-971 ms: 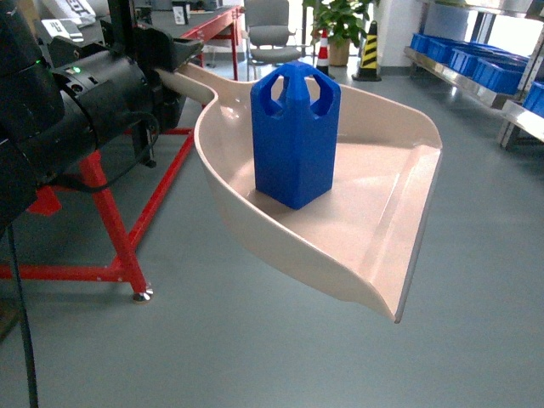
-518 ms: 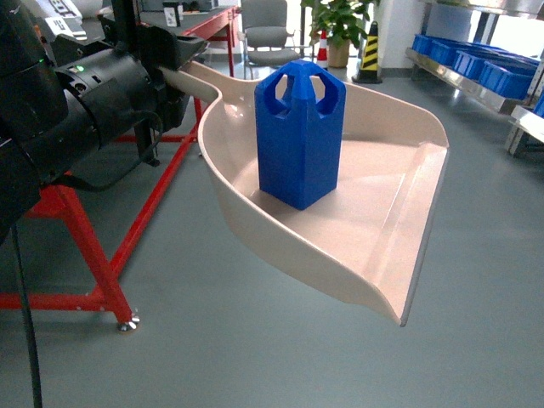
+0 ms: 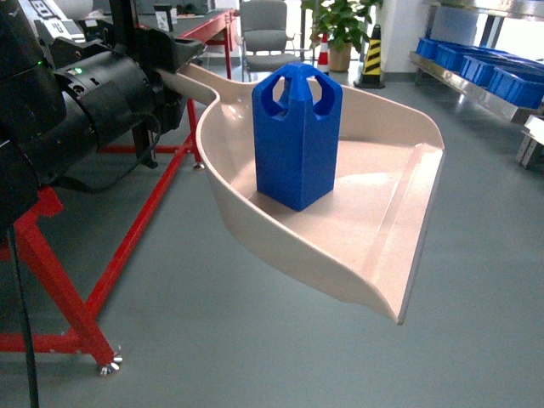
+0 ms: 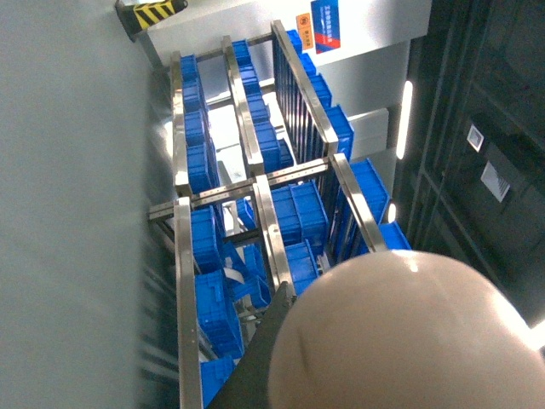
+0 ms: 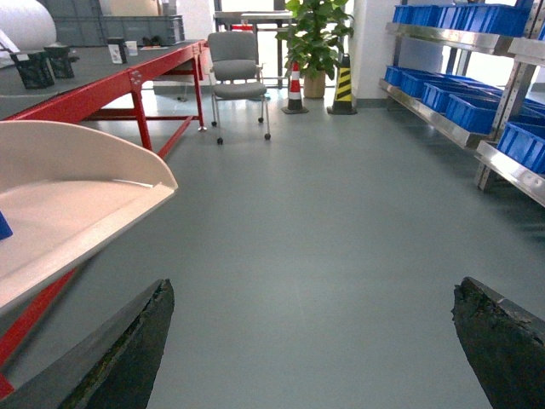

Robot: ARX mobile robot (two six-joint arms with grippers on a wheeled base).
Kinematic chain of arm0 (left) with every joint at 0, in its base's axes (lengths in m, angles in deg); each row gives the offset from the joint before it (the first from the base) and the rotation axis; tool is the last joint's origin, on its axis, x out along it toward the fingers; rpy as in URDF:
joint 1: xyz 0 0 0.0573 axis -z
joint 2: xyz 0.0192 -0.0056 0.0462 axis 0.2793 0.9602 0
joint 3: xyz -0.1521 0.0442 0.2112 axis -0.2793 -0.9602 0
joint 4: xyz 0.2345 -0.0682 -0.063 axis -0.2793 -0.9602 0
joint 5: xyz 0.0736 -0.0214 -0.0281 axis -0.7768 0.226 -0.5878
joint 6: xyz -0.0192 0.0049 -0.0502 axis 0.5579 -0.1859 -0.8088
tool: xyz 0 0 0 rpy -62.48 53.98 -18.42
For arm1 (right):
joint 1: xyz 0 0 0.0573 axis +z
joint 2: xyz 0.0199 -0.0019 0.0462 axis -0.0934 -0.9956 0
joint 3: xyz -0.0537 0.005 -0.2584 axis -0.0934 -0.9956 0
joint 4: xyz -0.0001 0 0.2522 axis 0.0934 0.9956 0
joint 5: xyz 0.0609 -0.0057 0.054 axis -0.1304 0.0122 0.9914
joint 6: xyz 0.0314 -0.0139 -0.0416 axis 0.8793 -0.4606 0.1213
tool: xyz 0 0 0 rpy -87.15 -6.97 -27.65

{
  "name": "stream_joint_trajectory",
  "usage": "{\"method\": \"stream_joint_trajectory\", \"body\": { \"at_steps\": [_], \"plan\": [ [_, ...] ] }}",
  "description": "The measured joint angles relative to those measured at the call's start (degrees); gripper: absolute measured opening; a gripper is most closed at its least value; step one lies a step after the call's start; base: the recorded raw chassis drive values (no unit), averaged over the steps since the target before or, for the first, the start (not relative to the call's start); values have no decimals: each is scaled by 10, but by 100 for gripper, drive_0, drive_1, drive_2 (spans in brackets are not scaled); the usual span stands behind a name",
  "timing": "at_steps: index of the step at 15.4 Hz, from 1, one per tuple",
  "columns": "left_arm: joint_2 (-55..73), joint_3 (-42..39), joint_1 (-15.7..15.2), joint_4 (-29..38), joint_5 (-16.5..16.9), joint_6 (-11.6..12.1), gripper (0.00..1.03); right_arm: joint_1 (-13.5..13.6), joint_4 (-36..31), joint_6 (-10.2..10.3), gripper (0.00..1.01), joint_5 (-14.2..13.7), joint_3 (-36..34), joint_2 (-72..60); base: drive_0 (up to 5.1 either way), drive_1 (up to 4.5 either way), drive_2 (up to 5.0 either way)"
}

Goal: Place part in tray to right shelf

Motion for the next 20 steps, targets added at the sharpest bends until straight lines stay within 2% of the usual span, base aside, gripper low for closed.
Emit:
{"method": "stream_joint_trajectory", "body": {
  "at_steps": [20],
  "plan": [
    [0, 0, 1, -1, 1, 0, 12, 0, 0, 0, 98, 0, 0, 2, 0, 421, -421]
  ]
}}
